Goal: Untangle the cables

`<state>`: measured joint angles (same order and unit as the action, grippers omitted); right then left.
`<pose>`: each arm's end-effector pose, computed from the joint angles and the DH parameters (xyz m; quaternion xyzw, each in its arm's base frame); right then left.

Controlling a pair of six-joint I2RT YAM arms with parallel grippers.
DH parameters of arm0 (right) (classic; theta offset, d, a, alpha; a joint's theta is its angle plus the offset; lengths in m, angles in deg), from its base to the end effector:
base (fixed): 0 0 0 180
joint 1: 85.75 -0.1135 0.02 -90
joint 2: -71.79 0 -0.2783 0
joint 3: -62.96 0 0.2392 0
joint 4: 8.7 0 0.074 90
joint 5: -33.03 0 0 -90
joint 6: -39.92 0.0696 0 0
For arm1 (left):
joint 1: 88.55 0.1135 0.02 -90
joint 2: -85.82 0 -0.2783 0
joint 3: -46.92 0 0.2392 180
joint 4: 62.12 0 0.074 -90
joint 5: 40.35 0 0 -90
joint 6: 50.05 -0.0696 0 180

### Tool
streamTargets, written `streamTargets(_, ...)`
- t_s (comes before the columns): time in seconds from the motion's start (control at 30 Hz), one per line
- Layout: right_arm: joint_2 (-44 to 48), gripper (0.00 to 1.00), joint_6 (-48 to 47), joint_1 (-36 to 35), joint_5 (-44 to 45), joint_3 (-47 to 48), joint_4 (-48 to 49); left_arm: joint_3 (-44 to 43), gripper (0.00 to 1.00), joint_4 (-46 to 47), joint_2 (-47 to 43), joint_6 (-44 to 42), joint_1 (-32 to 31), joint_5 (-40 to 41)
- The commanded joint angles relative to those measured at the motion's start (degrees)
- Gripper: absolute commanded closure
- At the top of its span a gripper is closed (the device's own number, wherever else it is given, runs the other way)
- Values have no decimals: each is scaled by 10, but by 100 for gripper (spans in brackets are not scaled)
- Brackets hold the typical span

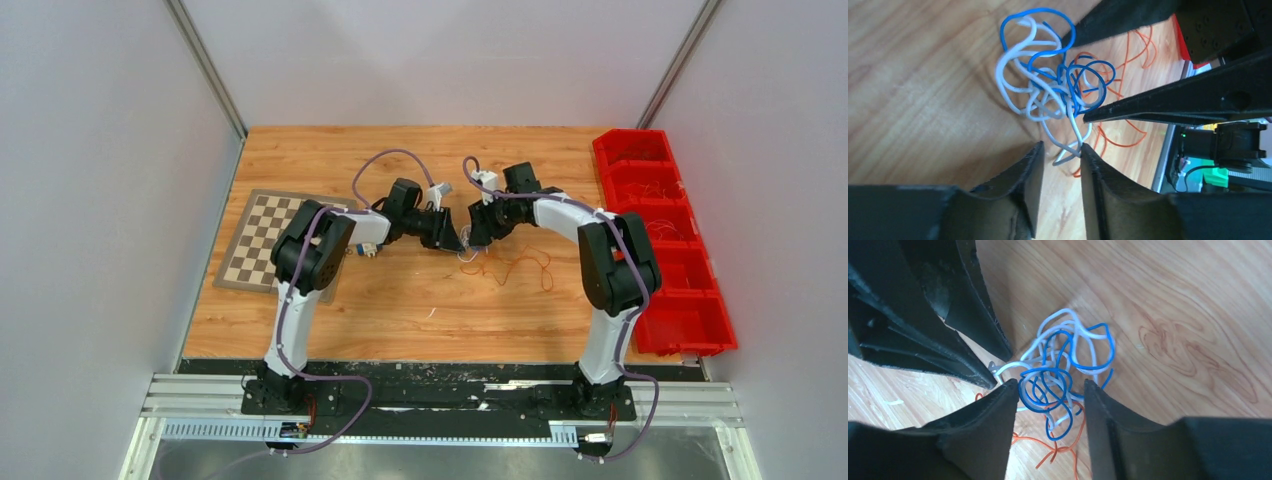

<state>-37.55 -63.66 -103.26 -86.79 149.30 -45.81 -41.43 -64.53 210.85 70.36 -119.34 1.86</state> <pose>0.3704 0.1532 0.1661 -0.3141 0.8817 0.2570 0.2405 0.3733 -0.2825 0.1224 0.1768 0.8250 -0.5148 0.1521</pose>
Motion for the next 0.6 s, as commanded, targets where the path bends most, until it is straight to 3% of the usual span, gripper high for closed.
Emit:
streamTargets(0.0,-13,54,9,-8,14,16,23,-20,65,9,22,-10,-3,10)
streamTargets(0.17,-5,70,0,-8,36,13,23,1,99,17,-9,-11,-1,0)
streamTargets(0.37,16,98,-28,4,59,17,16,106,100,-7,-153,-51,40,12)
streamTargets(0.57,33,100,-69,25,81,-6,1,185,100,-98,-292,-130,110,9)
